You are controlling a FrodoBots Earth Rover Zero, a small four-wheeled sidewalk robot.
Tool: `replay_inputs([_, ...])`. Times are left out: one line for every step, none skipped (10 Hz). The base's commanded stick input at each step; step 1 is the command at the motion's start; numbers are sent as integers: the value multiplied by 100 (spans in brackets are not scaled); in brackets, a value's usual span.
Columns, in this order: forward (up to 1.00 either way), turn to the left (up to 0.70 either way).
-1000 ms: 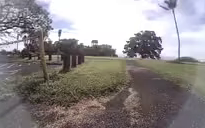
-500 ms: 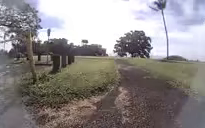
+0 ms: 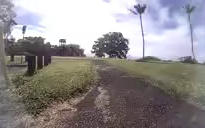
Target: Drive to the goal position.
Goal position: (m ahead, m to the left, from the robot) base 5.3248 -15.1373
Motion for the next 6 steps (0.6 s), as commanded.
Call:
replay_inputs([0,-30])
replay_inputs([0,-30])
replay_inputs([0,-30])
replay_inputs([0,-30])
replay_inputs([0,-30])
replay_inputs([0,-30])
